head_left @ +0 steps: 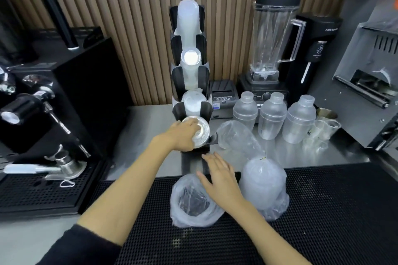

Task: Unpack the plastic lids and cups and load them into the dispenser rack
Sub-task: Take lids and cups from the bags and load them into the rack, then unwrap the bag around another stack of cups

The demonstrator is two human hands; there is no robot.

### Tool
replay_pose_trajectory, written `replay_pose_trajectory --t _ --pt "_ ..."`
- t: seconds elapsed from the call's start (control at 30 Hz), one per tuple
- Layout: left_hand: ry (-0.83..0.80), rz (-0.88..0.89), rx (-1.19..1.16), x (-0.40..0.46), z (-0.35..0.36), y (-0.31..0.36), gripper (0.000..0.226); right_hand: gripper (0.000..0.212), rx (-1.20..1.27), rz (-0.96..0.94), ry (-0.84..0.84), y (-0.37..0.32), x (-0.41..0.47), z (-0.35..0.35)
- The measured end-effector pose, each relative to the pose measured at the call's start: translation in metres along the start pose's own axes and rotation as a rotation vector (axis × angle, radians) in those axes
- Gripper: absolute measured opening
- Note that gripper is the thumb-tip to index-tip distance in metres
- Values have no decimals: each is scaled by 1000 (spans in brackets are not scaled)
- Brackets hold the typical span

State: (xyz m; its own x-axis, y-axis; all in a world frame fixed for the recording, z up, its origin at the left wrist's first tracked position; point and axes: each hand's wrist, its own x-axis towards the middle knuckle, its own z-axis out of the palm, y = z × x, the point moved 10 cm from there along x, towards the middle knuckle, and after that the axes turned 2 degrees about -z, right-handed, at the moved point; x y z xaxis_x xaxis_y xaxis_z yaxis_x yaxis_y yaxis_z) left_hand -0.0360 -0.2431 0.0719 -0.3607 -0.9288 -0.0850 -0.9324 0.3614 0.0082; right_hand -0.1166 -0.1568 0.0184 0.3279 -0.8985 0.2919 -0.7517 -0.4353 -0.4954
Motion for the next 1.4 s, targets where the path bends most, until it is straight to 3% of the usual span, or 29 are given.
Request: replay_pose_trajectory --t 0.03,0.1,0.17,0.2,0.23,0.3,0.37,0.4,0.53,0.7,0.83,0.9,0.93,1.0,1.07,1.13,1.2,1.3,1.4 --pt "68 28 -68 -7 -8 3 59 75 -6 5 -12 2 -3 3" --pt "391 95 -246 -40 -34 13 51 74 -9 47 -23 10 -14 8" --pt "689 83 -506 -95 -36 16 39 62 8 115 -9 23 -26 15" --pt "737 51 -589 -116 -19 17 33 53 7 151 -1 29 -32 20" --pt "715 -13 -603 -128 5 18 28 48 -6 186 -5 34 -36 26" --pt "444 -221 -516 -128 73 14 20 44 -50 229 -51 36 -39 39" --pt "106 -352 -449 -130 130 11 36 43 -52 232 -110 27 -39 50" --pt "63 -356 -457 -132 140 9 42 43 -25 226 -119 21 -39 53" --pt "188 -382 -400 -138 115 -10 53 42 110 184 -86 -1 -26 55" --pt "123 -497 -205 -151 111 -26 53 42 52 77 -15 -15 -11 26" --pt "473 -306 -24 -137 58 16 32 32 55 104 270 11 -17 -51" --pt "459 -146 -258 -114 45 53 30 31 7 186 422 37 -28 -91" --pt "356 -86 -429 -98 50 72 35 32 -15 242 456 51 -34 -105" --pt "76 -14 -785 -70 76 110 60 39 -37 356 458 76 -44 -121" --pt "-56 3 -996 -50 96 138 89 50 13 447 441 101 -54 -126" --pt "-72 -2 -1047 -37 111 151 113 67 94 534 369 121 -63 -119" --pt "-39 -57 -1073 -31 121 154 122 74 248 608 253 134 -71 -96" --pt "29 -159 -1098 -33 125 148 116 57 433 615 236 133 -77 -76" --pt "83 -187 -1093 -46 122 134 105 55 462 585 211 118 -75 -69"
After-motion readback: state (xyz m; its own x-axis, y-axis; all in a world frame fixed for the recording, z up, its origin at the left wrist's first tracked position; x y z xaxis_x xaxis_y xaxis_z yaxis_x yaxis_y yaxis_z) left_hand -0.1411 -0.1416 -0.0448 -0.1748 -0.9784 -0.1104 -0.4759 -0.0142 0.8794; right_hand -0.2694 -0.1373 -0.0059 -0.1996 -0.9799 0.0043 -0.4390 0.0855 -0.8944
